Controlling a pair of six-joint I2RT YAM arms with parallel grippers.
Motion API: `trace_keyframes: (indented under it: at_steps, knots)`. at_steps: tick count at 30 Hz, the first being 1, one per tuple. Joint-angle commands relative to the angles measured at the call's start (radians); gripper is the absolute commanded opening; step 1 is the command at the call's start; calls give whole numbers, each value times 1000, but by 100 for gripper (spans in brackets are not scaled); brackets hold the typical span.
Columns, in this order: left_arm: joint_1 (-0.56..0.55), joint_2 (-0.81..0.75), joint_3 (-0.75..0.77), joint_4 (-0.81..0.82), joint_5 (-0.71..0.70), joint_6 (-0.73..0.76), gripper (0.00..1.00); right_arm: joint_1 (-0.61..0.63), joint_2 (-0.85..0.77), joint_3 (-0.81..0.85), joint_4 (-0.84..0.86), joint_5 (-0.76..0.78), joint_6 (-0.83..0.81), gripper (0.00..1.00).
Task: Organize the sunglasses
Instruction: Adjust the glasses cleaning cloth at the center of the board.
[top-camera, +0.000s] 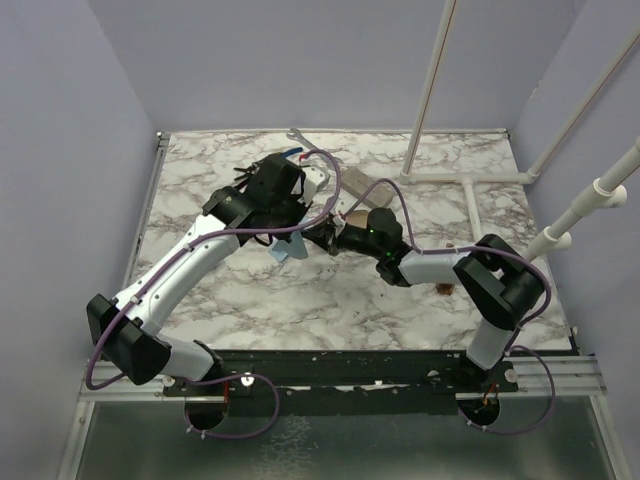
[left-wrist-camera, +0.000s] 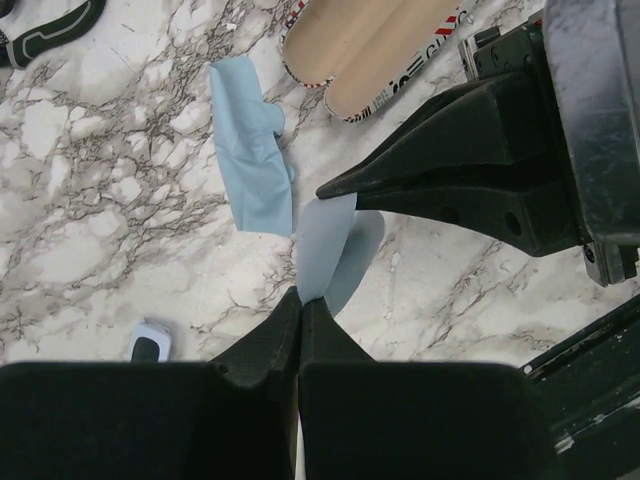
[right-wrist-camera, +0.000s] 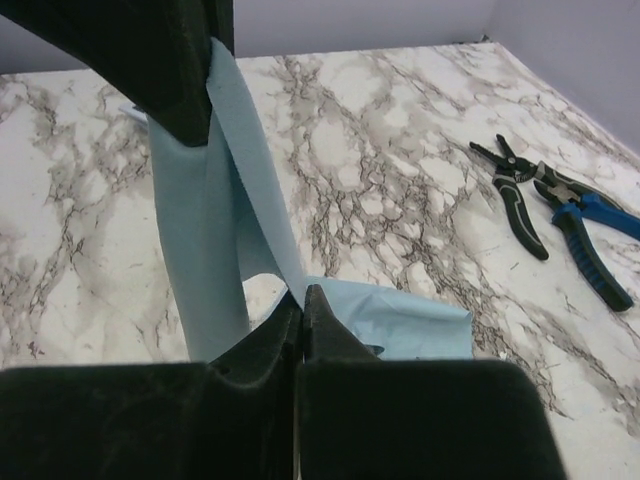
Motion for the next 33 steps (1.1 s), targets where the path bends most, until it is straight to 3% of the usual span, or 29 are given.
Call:
trace_keyframes:
  at_steps: [1,11,17,25,33]
  knots:
    - [-6,-44,-62,38,-14,70,0,1,-80,-13,-118,26,-66,1]
    - [-9,-148,-363,335,170,355,0,20,-264,-81,-464,135,-189,0]
    - [-12,-137,-483,494,235,371,0,26,-308,-107,-582,205,-196,1]
    - [-9,-129,-601,701,266,388,0,26,-248,6,-801,293,-130,1]
    - [13,-157,-690,846,363,391,0,24,-214,103,-1031,232,-78,1]
